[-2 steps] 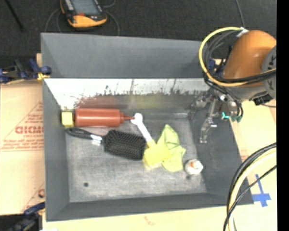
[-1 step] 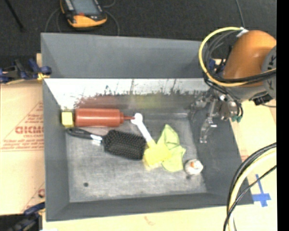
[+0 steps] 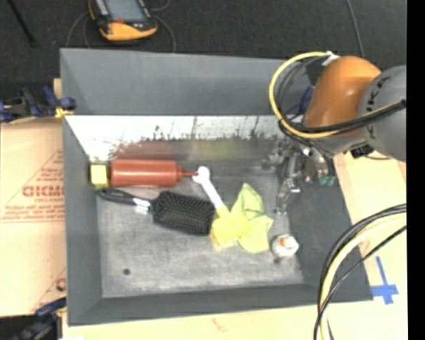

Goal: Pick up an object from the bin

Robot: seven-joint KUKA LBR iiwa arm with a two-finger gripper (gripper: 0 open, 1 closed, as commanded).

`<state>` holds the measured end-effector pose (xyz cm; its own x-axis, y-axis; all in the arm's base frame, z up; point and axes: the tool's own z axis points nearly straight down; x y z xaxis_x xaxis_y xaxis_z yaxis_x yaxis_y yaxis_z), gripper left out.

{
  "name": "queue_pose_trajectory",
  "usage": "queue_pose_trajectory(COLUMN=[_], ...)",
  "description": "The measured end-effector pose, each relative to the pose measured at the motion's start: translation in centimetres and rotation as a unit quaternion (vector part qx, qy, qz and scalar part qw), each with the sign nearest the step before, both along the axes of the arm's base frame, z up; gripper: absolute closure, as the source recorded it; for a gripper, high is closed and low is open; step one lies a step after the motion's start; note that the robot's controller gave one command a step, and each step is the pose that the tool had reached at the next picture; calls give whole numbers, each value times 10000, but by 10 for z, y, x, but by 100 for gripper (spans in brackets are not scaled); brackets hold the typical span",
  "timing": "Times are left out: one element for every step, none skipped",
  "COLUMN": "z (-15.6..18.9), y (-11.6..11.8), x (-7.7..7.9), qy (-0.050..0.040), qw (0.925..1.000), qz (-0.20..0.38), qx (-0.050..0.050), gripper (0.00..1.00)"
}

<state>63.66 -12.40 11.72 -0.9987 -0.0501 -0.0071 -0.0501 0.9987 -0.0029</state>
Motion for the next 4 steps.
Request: queue_pose_trajectory(z=[-27,-35,-33,-33], y=[22,28,36,36], x=[9,10,4,4], qy=[22,13,7,7], qw=[9979,9949,9954,9954], qz=[651,1011,954,956], qx=[2,-1,0,-1], gripper=[0,0,100,100])
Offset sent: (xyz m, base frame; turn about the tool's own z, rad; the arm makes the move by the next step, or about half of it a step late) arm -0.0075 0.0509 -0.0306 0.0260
